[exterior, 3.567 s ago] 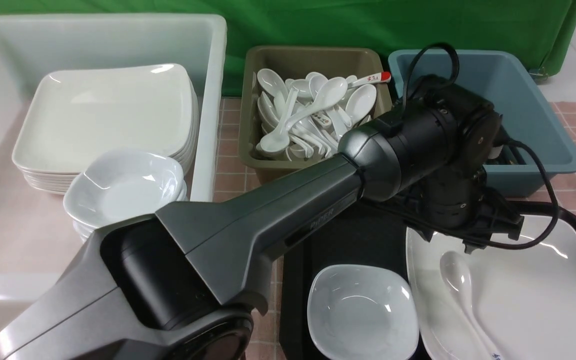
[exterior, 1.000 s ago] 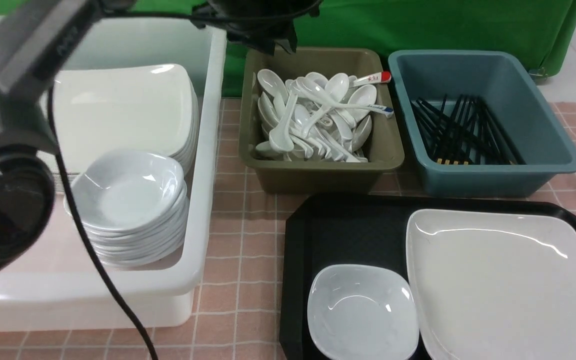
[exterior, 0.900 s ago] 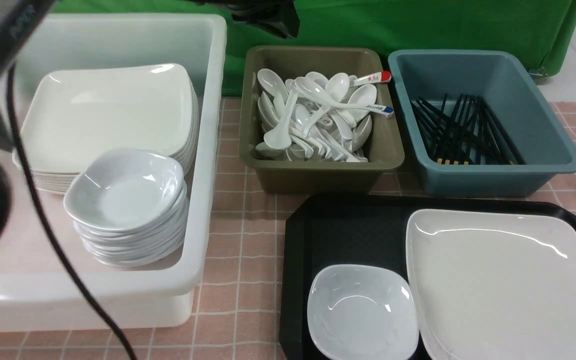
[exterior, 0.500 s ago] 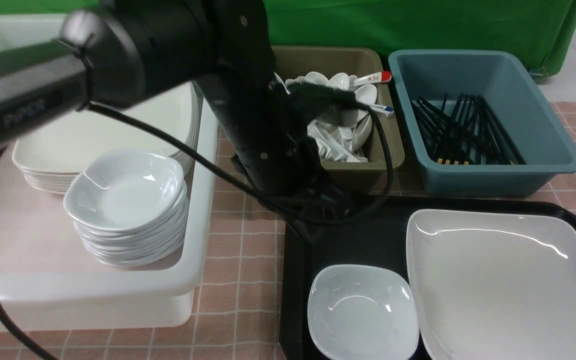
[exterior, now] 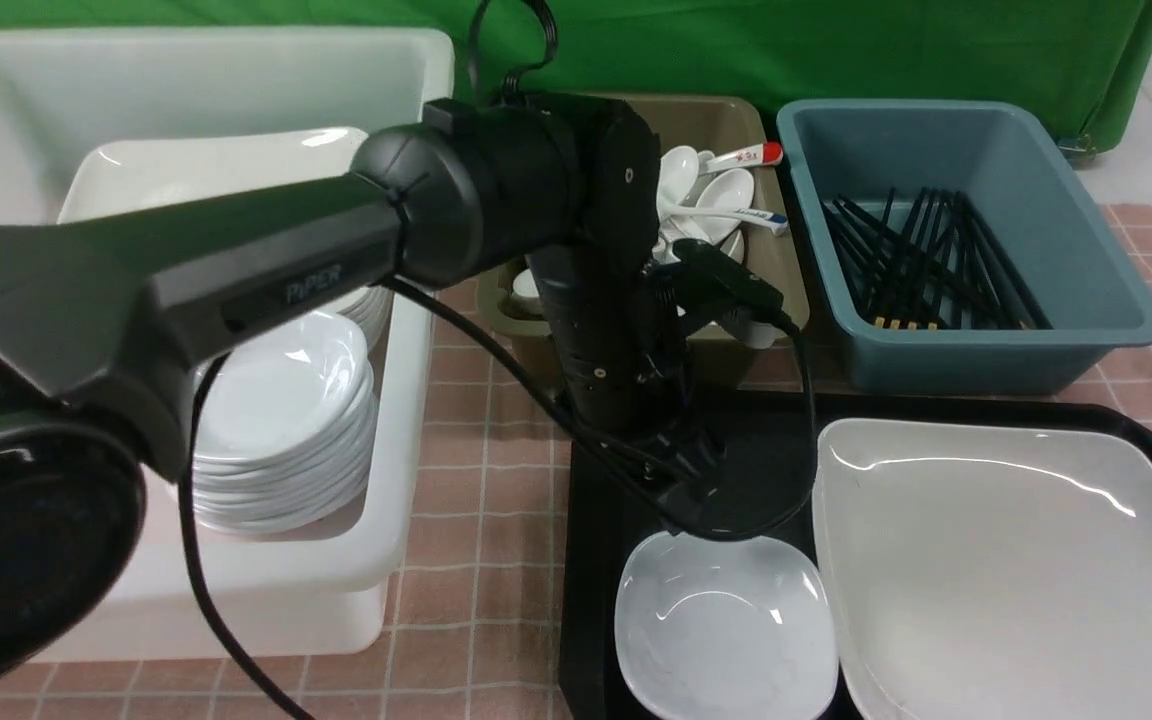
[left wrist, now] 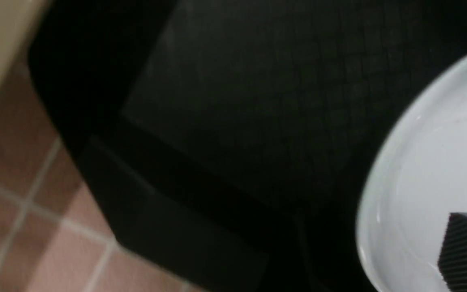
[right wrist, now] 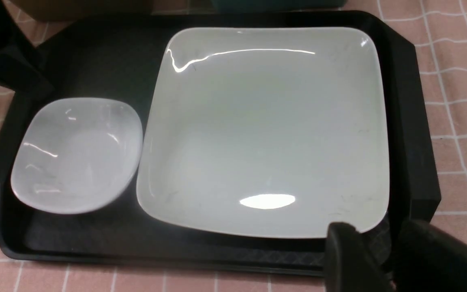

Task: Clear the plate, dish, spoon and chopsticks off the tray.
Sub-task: Use the left arm to grab a small plate from the dinner plate

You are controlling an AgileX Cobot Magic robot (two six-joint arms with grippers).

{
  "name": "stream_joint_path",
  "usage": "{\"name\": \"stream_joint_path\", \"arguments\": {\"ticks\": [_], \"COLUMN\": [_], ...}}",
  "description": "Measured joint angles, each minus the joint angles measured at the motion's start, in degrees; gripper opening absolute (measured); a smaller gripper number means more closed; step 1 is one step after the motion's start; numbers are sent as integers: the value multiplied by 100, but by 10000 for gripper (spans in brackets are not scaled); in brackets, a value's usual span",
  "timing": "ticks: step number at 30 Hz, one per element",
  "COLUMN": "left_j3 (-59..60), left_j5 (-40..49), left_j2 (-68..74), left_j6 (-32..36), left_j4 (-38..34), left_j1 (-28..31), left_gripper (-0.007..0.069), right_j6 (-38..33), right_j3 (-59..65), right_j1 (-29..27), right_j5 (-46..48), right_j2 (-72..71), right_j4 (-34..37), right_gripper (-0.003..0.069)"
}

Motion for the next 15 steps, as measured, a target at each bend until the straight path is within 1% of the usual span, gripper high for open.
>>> {"name": "stream_joint_path", "arguments": {"ticks": [1,4,9,15], "left_j3": [-4,-4,-4,-4], "left_j5": [-5,-29,-149,-329], "left_j2": [60,153,327,588], "left_j6": [370,863,1198,1288], "left_j4": [-48,-172,-345,-427], "left_j1": [0,0,0,0], "left_gripper": [520,536,534,512], "right_j6": [0,0,5,0], "right_j3": [0,0,0,0], "right_j1": [0,0,0,0], "right_j5": [0,0,0,-1], "right_j2": [0,0,0,0], "right_j4": [0,0,0,0], "right_gripper": [240,240,240,240]}}
